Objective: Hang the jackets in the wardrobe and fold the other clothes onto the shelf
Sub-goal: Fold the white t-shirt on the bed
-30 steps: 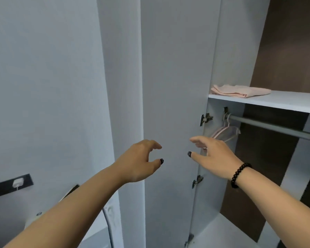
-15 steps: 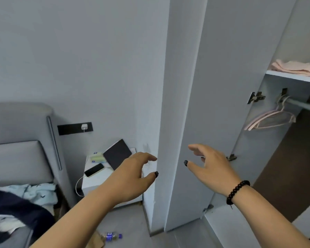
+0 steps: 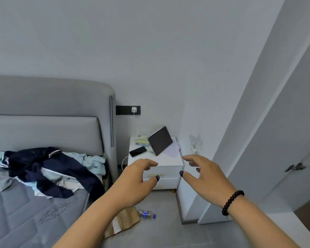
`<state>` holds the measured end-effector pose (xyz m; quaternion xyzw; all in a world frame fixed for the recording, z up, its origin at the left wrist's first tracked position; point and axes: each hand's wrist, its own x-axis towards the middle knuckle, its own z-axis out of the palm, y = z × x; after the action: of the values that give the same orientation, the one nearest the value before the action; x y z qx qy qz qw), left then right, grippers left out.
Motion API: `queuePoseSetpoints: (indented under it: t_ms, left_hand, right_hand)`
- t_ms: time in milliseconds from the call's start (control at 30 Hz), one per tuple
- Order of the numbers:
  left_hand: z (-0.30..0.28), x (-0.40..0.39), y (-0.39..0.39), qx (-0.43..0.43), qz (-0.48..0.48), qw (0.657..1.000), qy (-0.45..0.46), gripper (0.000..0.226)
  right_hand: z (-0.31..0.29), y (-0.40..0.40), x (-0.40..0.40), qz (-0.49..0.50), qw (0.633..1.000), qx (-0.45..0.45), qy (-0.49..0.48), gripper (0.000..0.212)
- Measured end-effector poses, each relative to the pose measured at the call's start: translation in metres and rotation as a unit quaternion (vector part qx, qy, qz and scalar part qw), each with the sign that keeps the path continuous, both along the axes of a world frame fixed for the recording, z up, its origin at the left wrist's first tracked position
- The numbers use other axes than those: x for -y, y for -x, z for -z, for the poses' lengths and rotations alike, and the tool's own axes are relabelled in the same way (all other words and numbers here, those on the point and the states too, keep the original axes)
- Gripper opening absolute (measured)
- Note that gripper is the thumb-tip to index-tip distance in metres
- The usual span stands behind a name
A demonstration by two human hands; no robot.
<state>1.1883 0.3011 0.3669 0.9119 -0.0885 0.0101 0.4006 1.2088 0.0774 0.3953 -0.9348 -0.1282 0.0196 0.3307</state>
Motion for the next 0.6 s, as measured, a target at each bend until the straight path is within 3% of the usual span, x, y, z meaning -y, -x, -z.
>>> queuePoseSetpoints:
  t_ms: [367, 600]
  left_hand:
    - [0.031, -0.198, -0.042, -0.052, -0.063, 0.997, 0.007, 0.035]
    - [0.050, -0.277, -0.057, -0.066, -0.119, 0.990, 0.027, 0.037]
  right_hand:
    - [0.044, -0.069, -0.221, -0.058, 0.997, -0.053, -0.022, 0.040]
    - [0.063, -0.105, -0.311, -0.128, 0.990, -0.064, -0.001, 0.035]
